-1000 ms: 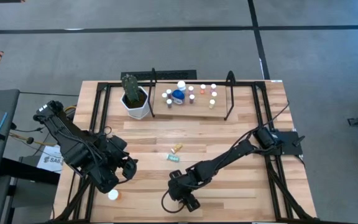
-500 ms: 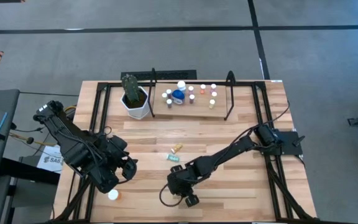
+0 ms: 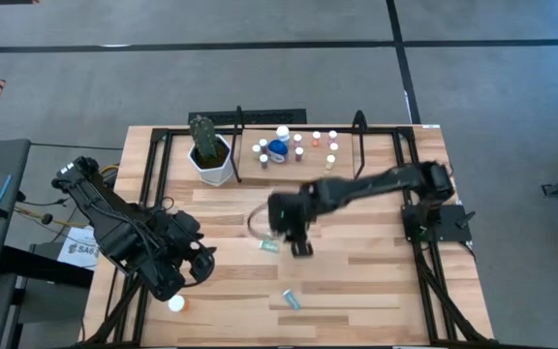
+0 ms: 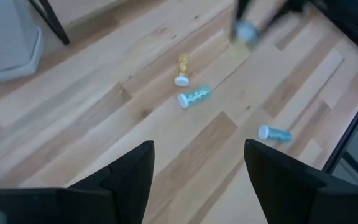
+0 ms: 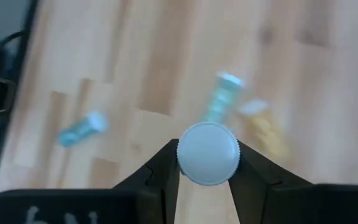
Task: Pick and place medicine bottles onto shelf by color
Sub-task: Put the yellow pill bottle on the shelf
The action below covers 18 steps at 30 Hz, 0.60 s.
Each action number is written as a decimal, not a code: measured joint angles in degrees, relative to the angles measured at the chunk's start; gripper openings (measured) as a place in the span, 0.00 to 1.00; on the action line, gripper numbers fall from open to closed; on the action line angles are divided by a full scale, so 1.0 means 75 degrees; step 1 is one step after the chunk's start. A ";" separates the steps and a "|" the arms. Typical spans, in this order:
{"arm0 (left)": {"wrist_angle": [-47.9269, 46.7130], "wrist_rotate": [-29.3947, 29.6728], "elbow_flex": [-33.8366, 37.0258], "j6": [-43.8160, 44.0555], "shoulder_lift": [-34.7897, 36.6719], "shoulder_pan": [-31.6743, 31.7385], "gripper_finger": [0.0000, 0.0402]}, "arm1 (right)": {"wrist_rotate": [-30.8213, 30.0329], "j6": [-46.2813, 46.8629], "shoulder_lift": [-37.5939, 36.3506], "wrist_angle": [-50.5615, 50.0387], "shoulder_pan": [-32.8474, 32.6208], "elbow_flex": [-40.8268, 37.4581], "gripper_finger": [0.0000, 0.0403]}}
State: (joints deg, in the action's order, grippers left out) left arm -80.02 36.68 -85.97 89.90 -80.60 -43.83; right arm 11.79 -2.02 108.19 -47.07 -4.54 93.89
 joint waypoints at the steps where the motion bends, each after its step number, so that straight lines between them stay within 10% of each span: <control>1: -0.0007 0.0026 0.0000 -0.0111 0.0000 0.0000 0.59 | 0.0000 0.0005 -0.0125 -0.0023 0.0251 -0.0119 0.33; 18: -0.0088 0.1161 0.0000 -0.0910 0.0000 0.1210 0.59 | -0.1337 0.0979 -0.2295 0.1867 0.2962 -0.3207 0.34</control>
State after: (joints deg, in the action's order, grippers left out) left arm -80.68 45.39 -85.97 83.07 -80.60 -34.76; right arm 1.77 5.32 90.98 -33.07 17.68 69.83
